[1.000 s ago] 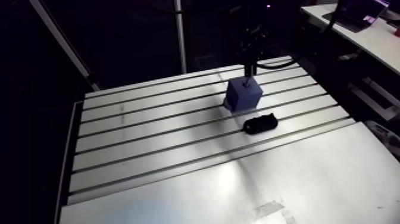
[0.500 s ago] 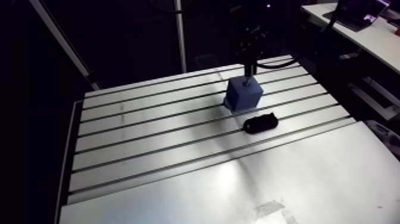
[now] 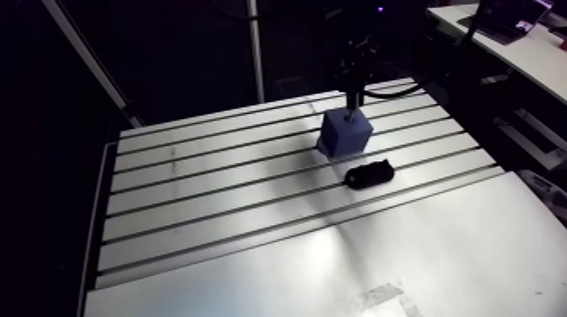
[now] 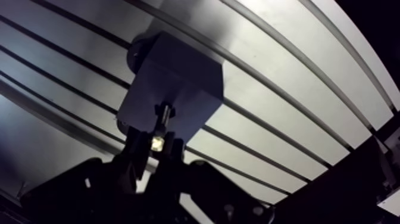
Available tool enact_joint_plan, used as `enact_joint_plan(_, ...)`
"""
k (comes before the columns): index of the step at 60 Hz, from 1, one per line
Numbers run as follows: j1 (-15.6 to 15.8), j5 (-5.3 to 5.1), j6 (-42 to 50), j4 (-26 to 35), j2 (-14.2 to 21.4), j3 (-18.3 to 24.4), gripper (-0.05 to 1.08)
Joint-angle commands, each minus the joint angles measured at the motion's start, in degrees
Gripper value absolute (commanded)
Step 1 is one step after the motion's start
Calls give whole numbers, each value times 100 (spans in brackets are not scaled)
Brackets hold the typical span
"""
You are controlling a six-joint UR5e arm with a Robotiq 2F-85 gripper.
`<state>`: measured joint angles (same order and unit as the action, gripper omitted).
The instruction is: Pick up the M10 bolt and insert it into the hex recess until seated.
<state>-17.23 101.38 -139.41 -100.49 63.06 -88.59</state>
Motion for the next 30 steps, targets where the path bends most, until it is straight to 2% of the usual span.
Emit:
enact_joint_plan(1,0,0,5,-2,-1,-4,107)
enact_joint_plan(30,0,0,14,-2,-18,-4,107)
